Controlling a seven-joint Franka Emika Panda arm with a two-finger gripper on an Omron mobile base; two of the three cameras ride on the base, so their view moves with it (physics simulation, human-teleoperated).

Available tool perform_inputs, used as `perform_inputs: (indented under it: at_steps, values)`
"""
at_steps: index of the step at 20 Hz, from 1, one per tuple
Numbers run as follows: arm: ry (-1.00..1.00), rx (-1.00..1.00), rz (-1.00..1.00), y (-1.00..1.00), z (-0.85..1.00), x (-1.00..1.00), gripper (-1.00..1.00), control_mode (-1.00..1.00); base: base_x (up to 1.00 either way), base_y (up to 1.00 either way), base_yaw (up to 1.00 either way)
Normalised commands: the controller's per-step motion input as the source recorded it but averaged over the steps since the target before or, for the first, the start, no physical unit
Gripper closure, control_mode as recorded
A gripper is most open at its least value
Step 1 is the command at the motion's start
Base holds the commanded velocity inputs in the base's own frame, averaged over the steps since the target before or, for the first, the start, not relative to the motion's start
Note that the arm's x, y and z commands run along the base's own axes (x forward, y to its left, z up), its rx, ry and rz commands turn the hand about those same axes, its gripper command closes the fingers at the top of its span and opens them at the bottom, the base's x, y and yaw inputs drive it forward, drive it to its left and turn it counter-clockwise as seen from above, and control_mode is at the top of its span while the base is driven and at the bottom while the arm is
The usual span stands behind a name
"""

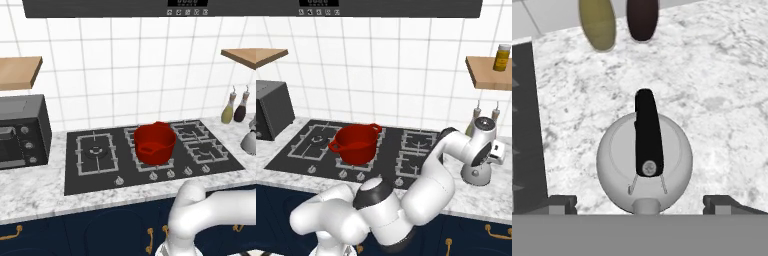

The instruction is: Pick the kettle from the counter and place it on a stove burner. Then turn the burner on.

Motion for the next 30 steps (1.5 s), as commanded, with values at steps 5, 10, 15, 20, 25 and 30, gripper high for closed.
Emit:
perform_inputs:
  at_steps: [5, 10, 15, 20, 25, 30]
  values:
    - [0.00, 0.00, 0.00, -0.12, -0.06, 0.14, -1.00, -1.00, 0.00, 0.00, 0.00]
    - [0.00, 0.00, 0.00, -0.09, -0.06, 0.16, -1.00, -1.00, 0.00, 0.00, 0.00]
    - [0.00, 0.00, 0.00, -0.11, -0.06, 0.15, -1.00, -1.00, 0.00, 0.00, 0.00]
    - [0.00, 0.00, 0.00, -0.10, -0.08, 0.13, -1.00, -1.00, 0.00, 0.00, 0.00]
    - [0.00, 0.00, 0.00, -0.05, -0.10, 0.04, 1.00, -1.00, 0.00, 0.00, 0.00]
    - [0.00, 0.00, 0.00, 0.00, -0.02, 0.00, 1.00, -1.00, 0.00, 0.00, 0.00]
